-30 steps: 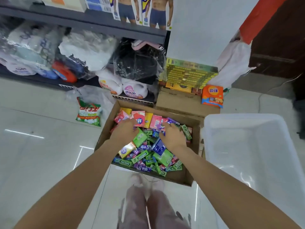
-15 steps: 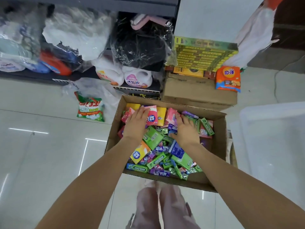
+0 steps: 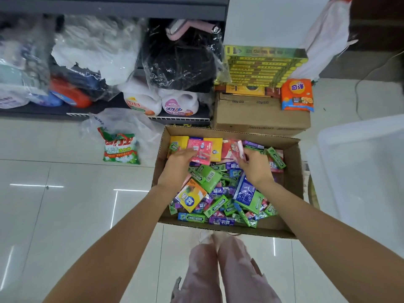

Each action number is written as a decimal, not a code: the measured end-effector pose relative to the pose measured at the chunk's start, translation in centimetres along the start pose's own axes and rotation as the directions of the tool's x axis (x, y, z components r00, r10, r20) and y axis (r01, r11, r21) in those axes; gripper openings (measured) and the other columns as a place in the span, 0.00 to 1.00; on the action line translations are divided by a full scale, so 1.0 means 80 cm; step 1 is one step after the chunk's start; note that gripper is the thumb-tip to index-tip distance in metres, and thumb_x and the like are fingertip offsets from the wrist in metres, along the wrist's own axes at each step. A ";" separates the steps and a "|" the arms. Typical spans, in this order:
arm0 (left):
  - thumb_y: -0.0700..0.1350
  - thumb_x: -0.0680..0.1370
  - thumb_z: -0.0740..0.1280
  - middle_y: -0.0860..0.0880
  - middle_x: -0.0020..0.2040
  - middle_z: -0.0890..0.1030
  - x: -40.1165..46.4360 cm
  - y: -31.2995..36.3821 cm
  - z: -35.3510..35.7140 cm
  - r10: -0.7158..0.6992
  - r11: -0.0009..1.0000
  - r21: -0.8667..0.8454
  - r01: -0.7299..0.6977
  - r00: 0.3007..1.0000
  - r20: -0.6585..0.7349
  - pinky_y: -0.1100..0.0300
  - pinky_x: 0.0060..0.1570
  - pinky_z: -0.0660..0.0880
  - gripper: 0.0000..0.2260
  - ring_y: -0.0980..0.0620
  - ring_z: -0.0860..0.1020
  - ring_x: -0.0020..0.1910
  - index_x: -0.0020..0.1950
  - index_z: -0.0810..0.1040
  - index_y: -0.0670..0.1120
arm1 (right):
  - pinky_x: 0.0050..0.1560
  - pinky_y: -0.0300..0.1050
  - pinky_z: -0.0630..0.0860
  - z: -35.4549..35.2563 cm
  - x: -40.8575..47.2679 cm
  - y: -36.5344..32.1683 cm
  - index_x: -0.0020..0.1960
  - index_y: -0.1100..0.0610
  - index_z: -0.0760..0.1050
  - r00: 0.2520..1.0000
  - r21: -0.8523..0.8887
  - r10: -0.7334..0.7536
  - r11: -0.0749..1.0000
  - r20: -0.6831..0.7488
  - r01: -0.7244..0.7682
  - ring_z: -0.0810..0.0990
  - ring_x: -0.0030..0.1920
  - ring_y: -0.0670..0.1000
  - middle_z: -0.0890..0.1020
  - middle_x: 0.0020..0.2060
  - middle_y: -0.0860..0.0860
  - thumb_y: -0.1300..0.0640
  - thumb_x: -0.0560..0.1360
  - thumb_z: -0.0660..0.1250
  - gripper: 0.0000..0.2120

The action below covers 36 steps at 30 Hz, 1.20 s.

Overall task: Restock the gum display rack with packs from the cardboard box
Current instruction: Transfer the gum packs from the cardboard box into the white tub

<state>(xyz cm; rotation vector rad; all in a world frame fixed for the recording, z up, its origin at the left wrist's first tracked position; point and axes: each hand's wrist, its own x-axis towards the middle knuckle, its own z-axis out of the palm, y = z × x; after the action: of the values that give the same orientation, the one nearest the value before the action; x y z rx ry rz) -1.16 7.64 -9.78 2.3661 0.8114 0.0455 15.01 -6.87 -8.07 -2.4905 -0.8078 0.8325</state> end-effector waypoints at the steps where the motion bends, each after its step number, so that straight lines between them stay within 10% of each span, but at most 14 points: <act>1: 0.25 0.74 0.60 0.42 0.63 0.77 -0.003 0.007 -0.007 -0.024 0.999 -0.027 0.023 1.000 -0.018 0.62 0.65 0.66 0.22 0.46 0.75 0.62 0.65 0.75 0.41 | 0.27 0.40 0.61 -0.006 -0.006 -0.003 0.44 0.60 0.73 1.000 0.040 -0.002 0.999 0.003 0.002 0.67 0.27 0.47 0.74 0.31 0.54 0.61 0.78 0.63 0.05; 6: 0.38 0.79 0.61 0.41 0.49 0.83 -0.009 0.041 -0.032 -0.214 0.968 -0.155 0.197 0.971 -0.109 0.66 0.40 0.69 0.12 0.48 0.79 0.42 0.60 0.78 0.41 | 0.44 0.50 0.74 -0.026 -0.031 -0.006 0.45 0.60 0.79 1.000 0.279 0.013 0.960 -0.019 -0.007 0.79 0.44 0.61 0.82 0.40 0.57 0.61 0.75 0.67 0.03; 11: 0.45 0.77 0.67 0.42 0.44 0.84 -0.006 0.098 -0.049 -0.289 0.858 -0.451 0.245 0.957 -0.031 0.49 0.42 0.78 0.09 0.50 0.82 0.39 0.47 0.79 0.39 | 0.41 0.47 0.82 -0.073 -0.054 -0.006 0.51 0.54 0.75 0.992 0.543 0.091 0.839 -0.087 -0.029 0.80 0.41 0.52 0.77 0.40 0.46 0.62 0.73 0.70 0.09; 22: 0.38 0.76 0.67 0.48 0.45 0.83 0.016 0.310 -0.034 -0.226 0.587 -0.787 0.189 0.972 0.065 0.63 0.35 0.79 0.06 0.59 0.82 0.37 0.53 0.78 0.42 | 0.37 0.43 0.81 -0.237 -0.123 0.094 0.54 0.52 0.74 0.926 0.689 0.147 0.709 -0.348 0.147 0.83 0.43 0.49 0.81 0.44 0.52 0.59 0.75 0.68 0.09; 25: 0.37 0.76 0.67 0.44 0.48 0.83 0.024 0.365 -0.002 -0.193 0.642 -0.749 0.165 0.980 0.050 0.56 0.38 0.79 0.06 0.56 0.82 0.37 0.52 0.78 0.41 | 0.42 0.48 0.81 -0.270 -0.133 0.149 0.55 0.55 0.75 0.900 0.680 0.230 0.727 -0.369 0.094 0.82 0.44 0.52 0.80 0.46 0.53 0.59 0.75 0.68 0.10; 29: 0.35 0.76 0.66 0.48 0.38 0.80 0.036 0.428 0.052 -0.053 0.856 -0.516 0.025 0.998 -0.040 0.74 0.33 0.71 0.07 0.63 0.75 0.30 0.52 0.79 0.36 | 0.43 0.50 0.80 -0.289 -0.132 0.223 0.53 0.55 0.77 0.890 0.546 0.232 0.837 -0.394 0.023 0.81 0.39 0.53 0.81 0.40 0.50 0.61 0.75 0.66 0.07; 36: 0.47 0.82 0.55 0.47 0.68 0.72 0.026 0.458 0.161 0.140 0.983 0.096 -0.155 0.978 0.153 0.57 0.65 0.65 0.17 0.48 0.70 0.67 0.70 0.68 0.48 | 0.37 0.46 0.69 -0.279 -0.111 0.299 0.60 0.52 0.76 0.927 -0.123 0.063 0.986 -0.370 -0.116 0.78 0.42 0.58 0.80 0.39 0.55 0.59 0.78 0.59 0.14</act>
<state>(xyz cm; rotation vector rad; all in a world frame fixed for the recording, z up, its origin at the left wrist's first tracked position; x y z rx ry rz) 23.30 -20.75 0.64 2.4940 0.5802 -0.1118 32.98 -34.50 -0.11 -2.7091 -0.6443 0.3243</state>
